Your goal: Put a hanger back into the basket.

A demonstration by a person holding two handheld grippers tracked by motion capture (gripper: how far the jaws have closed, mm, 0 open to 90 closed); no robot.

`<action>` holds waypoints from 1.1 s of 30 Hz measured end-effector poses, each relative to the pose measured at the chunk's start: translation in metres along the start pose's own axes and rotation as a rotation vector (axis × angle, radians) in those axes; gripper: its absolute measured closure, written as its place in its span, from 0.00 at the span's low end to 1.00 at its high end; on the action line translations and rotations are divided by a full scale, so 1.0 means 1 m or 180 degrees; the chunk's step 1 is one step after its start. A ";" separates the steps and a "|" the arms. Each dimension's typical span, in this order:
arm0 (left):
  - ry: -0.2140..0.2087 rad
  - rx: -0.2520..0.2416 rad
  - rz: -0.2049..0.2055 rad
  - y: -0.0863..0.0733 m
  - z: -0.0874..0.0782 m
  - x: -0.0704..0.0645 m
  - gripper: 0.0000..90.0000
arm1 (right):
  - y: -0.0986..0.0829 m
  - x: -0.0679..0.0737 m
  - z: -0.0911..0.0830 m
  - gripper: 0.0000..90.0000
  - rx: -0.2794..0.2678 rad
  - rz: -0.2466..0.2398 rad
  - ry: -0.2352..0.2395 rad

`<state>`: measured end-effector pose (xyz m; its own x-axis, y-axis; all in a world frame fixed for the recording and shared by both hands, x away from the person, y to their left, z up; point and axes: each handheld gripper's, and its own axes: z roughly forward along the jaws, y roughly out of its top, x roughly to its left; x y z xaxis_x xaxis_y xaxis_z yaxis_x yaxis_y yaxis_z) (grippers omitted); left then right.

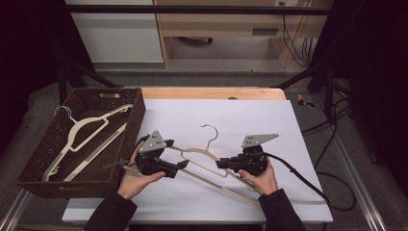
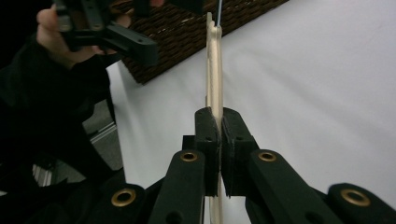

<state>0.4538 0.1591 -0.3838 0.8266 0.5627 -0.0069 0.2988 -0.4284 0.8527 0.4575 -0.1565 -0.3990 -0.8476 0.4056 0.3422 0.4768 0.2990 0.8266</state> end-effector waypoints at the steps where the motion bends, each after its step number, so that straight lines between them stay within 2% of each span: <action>1: -0.0021 0.0038 0.0018 -0.001 0.002 -0.001 0.16 | -0.001 0.001 0.000 0.97 0.0026 -0.0014 0.0051; 5: -0.0070 0.0130 0.0112 -0.006 0.012 -0.007 0.22 | -0.003 0.004 0.003 0.97 0.0116 -0.0059 0.0102; 9: -0.0034 0.0153 0.0244 -0.008 0.017 -0.013 0.37 | -0.006 0.005 0.007 0.97 0.0211 -0.0096 0.0171; 12: -0.0097 0.0155 0.0267 -0.008 0.019 -0.016 0.51 | -0.008 0.006 0.009 0.97 0.0258 -0.0118 0.0191; 18: -0.0184 0.0227 0.0273 -0.009 0.021 -0.018 0.69 | -0.008 0.007 0.011 0.97 0.0281 -0.0143 0.0223; 21: -0.0198 0.0294 0.0290 -0.009 0.022 -0.019 0.71 | -0.009 0.006 0.012 0.97 0.0308 -0.0161 0.0227; 24: -0.0149 0.0375 0.0335 -0.008 0.020 -0.021 0.73 | -0.010 0.006 0.013 0.96 0.0314 -0.0168 0.0209; 28: -0.0138 0.0437 0.0354 -0.008 0.020 -0.025 0.80 | -0.009 0.007 0.012 0.88 0.0222 -0.0232 0.0018; 31: -0.0208 0.0493 0.0353 -0.008 0.020 -0.027 0.85 | -0.010 0.007 0.011 0.83 0.0155 -0.0327 -0.0200; 33: -0.0216 0.0514 0.0356 -0.007 0.020 -0.028 0.86 | -0.010 0.007 0.012 0.79 0.0149 -0.0361 -0.0256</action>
<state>0.4376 0.1324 -0.4003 0.8876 0.4586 0.0432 0.2714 -0.5965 0.7553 0.4492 -0.1463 -0.4106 -0.8761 0.4342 0.2093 0.3909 0.3862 0.8355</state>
